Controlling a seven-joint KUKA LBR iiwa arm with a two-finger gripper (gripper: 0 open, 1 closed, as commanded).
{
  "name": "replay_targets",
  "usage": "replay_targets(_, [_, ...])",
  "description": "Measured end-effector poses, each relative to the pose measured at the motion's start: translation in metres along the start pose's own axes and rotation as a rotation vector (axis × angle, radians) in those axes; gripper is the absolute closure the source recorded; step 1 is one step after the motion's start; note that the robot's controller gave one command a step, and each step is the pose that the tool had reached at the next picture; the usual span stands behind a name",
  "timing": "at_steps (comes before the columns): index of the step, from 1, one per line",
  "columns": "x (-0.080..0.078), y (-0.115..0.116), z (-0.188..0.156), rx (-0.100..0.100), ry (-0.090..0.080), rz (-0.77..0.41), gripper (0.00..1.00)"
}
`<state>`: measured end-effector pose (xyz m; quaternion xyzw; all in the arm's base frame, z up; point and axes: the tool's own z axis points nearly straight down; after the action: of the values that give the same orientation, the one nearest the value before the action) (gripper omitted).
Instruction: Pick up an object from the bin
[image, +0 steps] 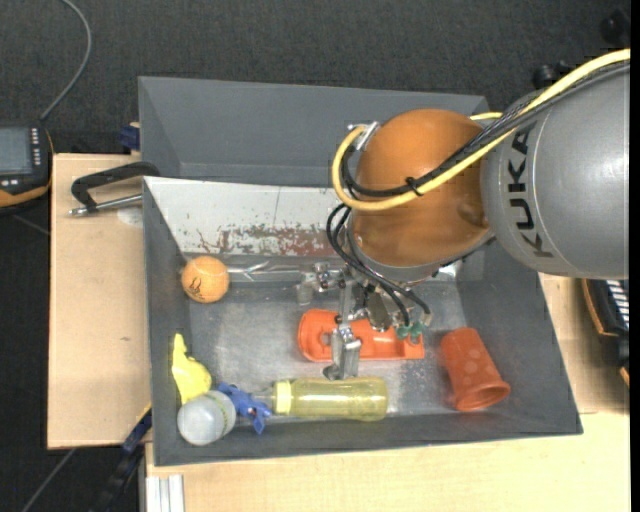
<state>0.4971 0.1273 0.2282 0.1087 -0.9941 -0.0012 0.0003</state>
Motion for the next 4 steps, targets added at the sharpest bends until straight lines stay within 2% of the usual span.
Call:
replay_targets(1, [0.0,-0.013,0.008,0.0,-0.007,-0.109,0.0])
replay_targets(2, [-0.009,-0.001,0.081,0.0,-0.006,-0.138,0.0])
replay_targets(3, [0.001,-0.051,0.082,-0.001,-0.005,-0.279,0.0])
replay_targets(4, [0.007,-0.077,0.096,0.003,-0.005,-0.236,0.0])
